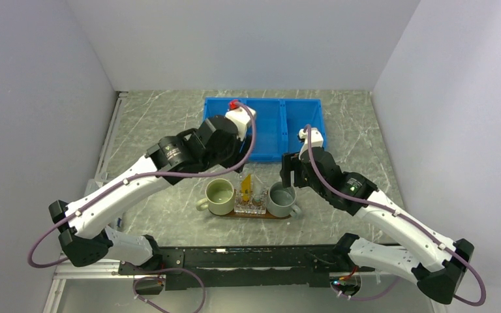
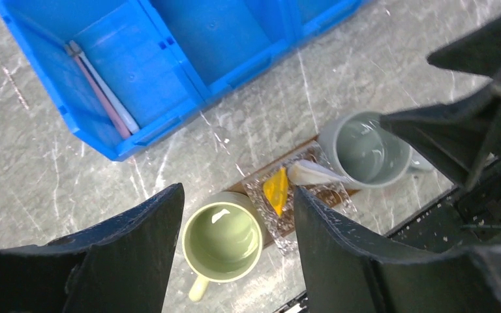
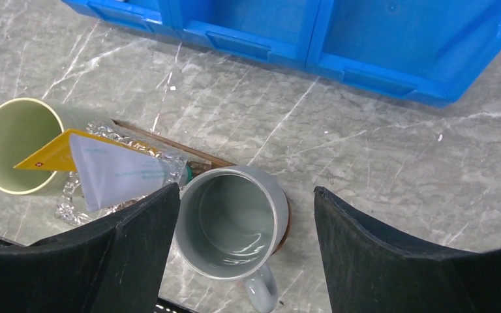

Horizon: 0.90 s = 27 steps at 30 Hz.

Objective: Prepare toiletry sets of a toothbrush and toothpaste on the tray

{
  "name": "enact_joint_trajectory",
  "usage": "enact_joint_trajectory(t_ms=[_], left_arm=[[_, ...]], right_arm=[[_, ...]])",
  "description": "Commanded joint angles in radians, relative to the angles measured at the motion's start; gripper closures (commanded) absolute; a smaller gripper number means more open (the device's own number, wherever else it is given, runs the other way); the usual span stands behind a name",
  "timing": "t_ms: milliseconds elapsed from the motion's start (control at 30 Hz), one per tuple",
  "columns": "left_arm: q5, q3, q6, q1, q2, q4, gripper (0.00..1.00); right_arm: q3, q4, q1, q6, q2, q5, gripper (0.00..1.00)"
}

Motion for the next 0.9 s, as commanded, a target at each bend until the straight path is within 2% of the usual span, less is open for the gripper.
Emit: enact_joint_trajectory(t_ms=[0,167,233,433,700,867], left_arm=[[0.012,0.064,0.027,0.076,0.024,-0.015,0.31],[0.067,0.082,0.043,0.175,0.046,0.018,0.27],[0.087,0.085,0.048,0.213,0.06,0.033,0.2],[0.121,0.117,0.063,0.292,0.148,0.072,0.19],[0.17,0.147,0.028,0.369,0.29,0.12,0.25],[0.193,0.192,0.017,0.401,0.392,0.13,0.33]], right_arm=[[0.065,-0.012,-0.003,-0.016,0.022,0.027,0.22],[0.076,-0.023,-0.004,-0.025,0.038,0.041,0.21],[0.08,-0.03,-0.006,-0.031,0.043,0.039,0.21],[0.063,-0.032,-0.01,-0.04,0.024,0.044,0.21],[0.037,-0.036,-0.014,-0.054,-0.016,0.027,0.21],[0.019,-0.038,-0.015,-0.065,-0.042,0.01,0.21]])
